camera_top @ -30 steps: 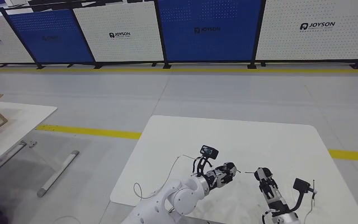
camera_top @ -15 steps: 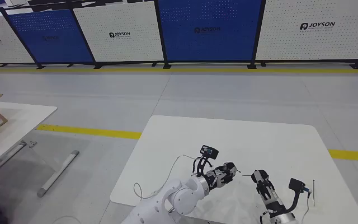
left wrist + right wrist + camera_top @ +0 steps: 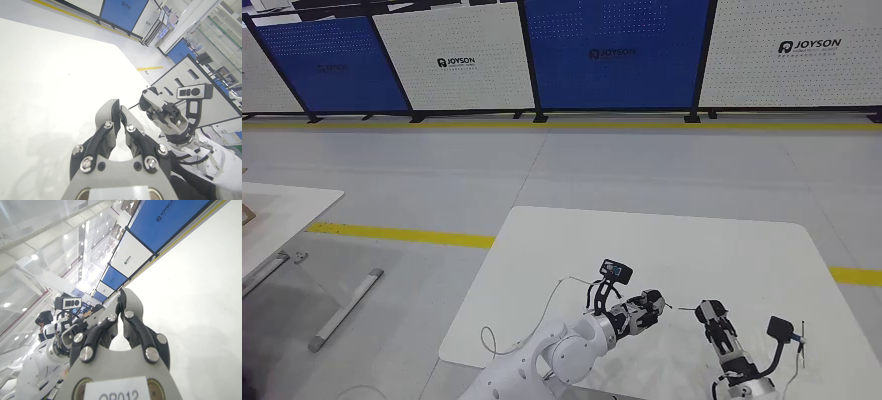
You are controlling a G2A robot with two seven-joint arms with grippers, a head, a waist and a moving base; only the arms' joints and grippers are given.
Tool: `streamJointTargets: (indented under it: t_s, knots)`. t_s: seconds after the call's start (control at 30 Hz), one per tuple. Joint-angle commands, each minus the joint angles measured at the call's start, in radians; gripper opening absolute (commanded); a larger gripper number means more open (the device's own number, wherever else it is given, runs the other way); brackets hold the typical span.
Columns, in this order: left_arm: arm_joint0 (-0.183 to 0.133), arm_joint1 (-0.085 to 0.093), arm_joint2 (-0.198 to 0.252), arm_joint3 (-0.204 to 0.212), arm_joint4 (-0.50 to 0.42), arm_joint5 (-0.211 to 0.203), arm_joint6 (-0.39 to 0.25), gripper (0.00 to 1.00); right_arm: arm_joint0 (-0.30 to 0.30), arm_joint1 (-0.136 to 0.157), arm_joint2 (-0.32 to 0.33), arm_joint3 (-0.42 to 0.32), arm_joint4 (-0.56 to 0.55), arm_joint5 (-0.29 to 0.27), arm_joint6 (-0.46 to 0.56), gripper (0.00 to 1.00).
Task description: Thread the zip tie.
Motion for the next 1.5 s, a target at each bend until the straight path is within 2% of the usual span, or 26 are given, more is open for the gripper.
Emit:
streamJointTargets:
  t_s: [0.0, 0.47, 0.67, 0.9, 1.23, 1.47]
  knots:
    - [0.000, 0.000, 0.000, 0.000, 0.000, 0.000, 0.000, 0.00, -0.001, -0.003, 0.003, 0.000, 0.001, 0.002, 0.007, 0.00]
    - [0.000, 0.000, 0.000, 0.000, 0.000, 0.000, 0.000, 0.00, 0.008, -0.030, -0.011, 0.014, -0.016, 0.040, 0.002, 0.00]
    - [0.000, 0.000, 0.000, 0.000, 0.000, 0.000, 0.000, 0.00, 0.008, -0.031, -0.009, 0.013, -0.013, 0.041, 0.004, 0.00]
    - [0.000, 0.000, 0.000, 0.000, 0.000, 0.000, 0.000, 0.00, -0.001, -0.039, 0.008, 0.007, 0.000, 0.017, 0.027, 0.00]
    - [0.000, 0.000, 0.000, 0.000, 0.000, 0.000, 0.000, 0.00, 0.014, -0.059, -0.009, 0.014, -0.040, 0.055, 0.022, 0.00]
    - [0.000, 0.000, 0.000, 0.000, 0.000, 0.000, 0.000, 0.00, 0.018, -0.070, -0.009, 0.025, -0.047, 0.057, 0.020, 0.00]
